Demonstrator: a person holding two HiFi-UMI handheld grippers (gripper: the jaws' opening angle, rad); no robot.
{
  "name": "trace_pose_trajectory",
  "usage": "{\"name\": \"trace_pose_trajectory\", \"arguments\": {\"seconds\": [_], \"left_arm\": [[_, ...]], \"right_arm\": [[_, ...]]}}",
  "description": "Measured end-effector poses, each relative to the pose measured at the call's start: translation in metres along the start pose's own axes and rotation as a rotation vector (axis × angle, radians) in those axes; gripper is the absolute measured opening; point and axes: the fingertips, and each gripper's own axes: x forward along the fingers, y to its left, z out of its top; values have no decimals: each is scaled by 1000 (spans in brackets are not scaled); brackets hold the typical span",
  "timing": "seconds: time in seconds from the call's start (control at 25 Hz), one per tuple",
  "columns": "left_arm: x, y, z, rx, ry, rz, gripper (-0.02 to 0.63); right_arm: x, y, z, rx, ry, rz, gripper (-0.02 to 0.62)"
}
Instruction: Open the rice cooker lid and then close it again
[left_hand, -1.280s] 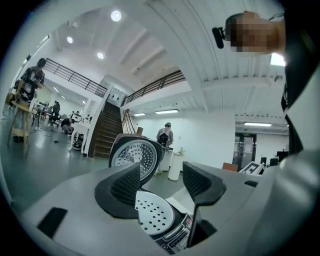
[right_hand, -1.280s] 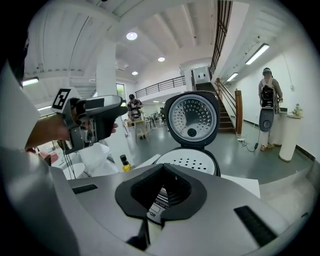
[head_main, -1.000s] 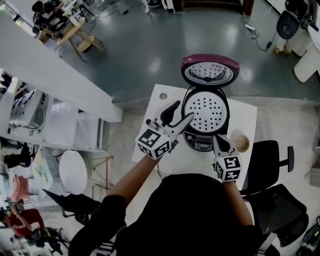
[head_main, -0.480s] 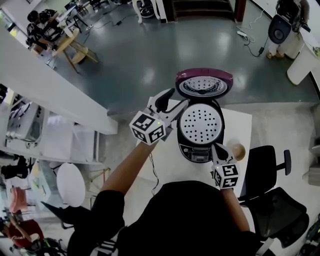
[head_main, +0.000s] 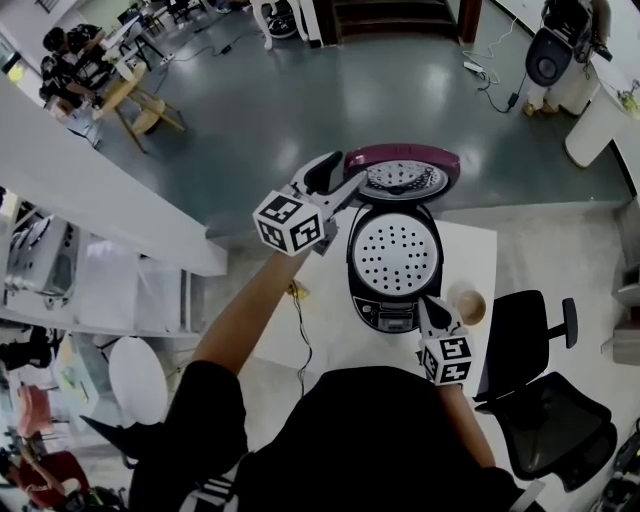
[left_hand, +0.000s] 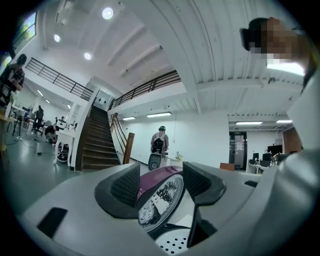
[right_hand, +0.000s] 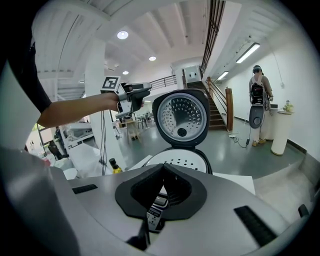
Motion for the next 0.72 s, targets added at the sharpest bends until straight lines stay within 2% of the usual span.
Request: {"name": "trace_pose_trajectory", "arguments": {"seconds": [0.16,0.32,0.52,0.72], "left_arm": [[19,18,-3,-51,24,3,244],[34,26,-7,-29,54,3,244],[46,38,-8,-4,51,21,244],[57,39,-14,16,94,0,244]], "right_arm": [[1,1,1,-3,8,-3,0],[-1,9,-4,-16,25,7,0],[-1,8,-5,-22,27,-2,0],[-2,8,1,-20,16,-7,-1]]}}
